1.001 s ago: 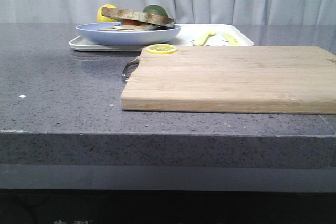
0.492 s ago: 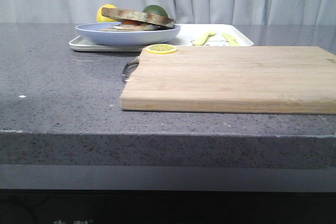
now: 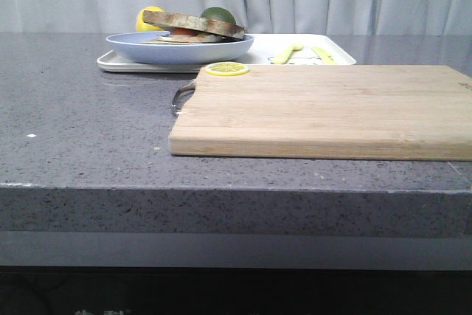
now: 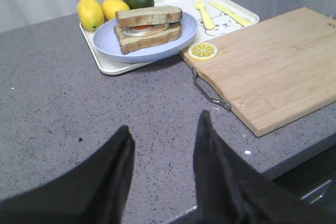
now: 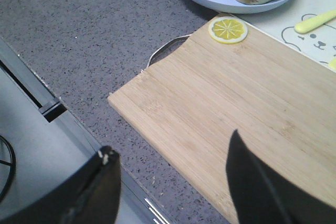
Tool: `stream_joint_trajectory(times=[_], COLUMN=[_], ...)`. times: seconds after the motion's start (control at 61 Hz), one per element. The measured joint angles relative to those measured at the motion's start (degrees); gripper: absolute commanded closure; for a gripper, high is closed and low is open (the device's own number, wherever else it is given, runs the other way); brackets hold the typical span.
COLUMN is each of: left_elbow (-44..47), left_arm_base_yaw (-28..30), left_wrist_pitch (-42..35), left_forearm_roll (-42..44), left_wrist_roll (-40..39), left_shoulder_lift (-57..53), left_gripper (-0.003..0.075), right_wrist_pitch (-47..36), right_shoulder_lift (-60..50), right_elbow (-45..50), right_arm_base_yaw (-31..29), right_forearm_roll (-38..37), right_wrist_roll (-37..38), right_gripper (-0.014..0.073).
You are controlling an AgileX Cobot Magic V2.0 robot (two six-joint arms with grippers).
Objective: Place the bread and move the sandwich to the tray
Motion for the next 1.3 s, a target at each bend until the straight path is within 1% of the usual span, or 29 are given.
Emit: stream_joint_trajectory(times=[0.098, 0.148, 0.213, 0.263, 0.312, 0.82, 0.935, 1.001, 1.066, 1.181, 1.296], left_elbow=[0.00, 0.00, 0.09, 0.14, 0.23, 0.34, 1.98, 4.17, 7.59, 14.34, 20.78], left_arm_base_yaw=[0.00, 0.00, 0.00, 0.00, 0.00, 0.00, 0.44, 2.56, 6.06, 12.85, 16.86], left_wrist_pitch=[0.00, 0.00, 0.00, 0.00, 0.00, 0.00, -2.03, -3.95, -6.62, -13.30, -20.05], left_forearm_roll=[0.13, 0.13, 0.13, 0.13, 0.13, 0.13, 0.13, 0.01, -0.22, -0.58, -1.09], left_wrist_roll=[0.00, 0.00, 0.00, 0.00, 0.00, 0.00, 0.00, 0.00, 0.00, 0.00, 0.00], left_shoulder_lift=[-0.78, -0.90, -0.90, -0.90, -0.90, -0.90, -2.10, -3.51, -5.86, -10.61, -14.59], left_gripper=[0.0678, 0.0736, 0.0741, 0.0741, 0.0741, 0.0741, 0.0741, 0.0741, 0.0741, 0.0741, 0.0741], right_wrist_pitch=[0.10, 0.10, 0.10, 0.10, 0.10, 0.21, 0.21, 0.21, 0.21, 0.21, 0.31], right_shoulder_lift=[0.00, 0.00, 0.00, 0.00, 0.00, 0.00, 0.00, 0.00, 0.00, 0.00, 0.00], right_elbow=[0.00, 0.00, 0.00, 0.00, 0.00, 0.00, 0.00, 0.00, 0.00, 0.00, 0.00], right_arm_base_yaw=[0.00, 0.00, 0.00, 0.00, 0.00, 0.00, 0.00, 0.00, 0.00, 0.00, 0.00], right_forearm_roll=[0.00, 0.00, 0.00, 0.00, 0.00, 0.00, 0.00, 0.00, 0.00, 0.00, 0.04], right_wrist_roll=[0.00, 0.00, 0.00, 0.00, 0.00, 0.00, 0.00, 0.00, 0.00, 0.00, 0.00], right_gripper=[0.0437, 0.0510, 0.0616, 0.0672, 0.0660, 0.0664, 0.0664, 0.0664, 0.0664, 0.0664, 0.0664])
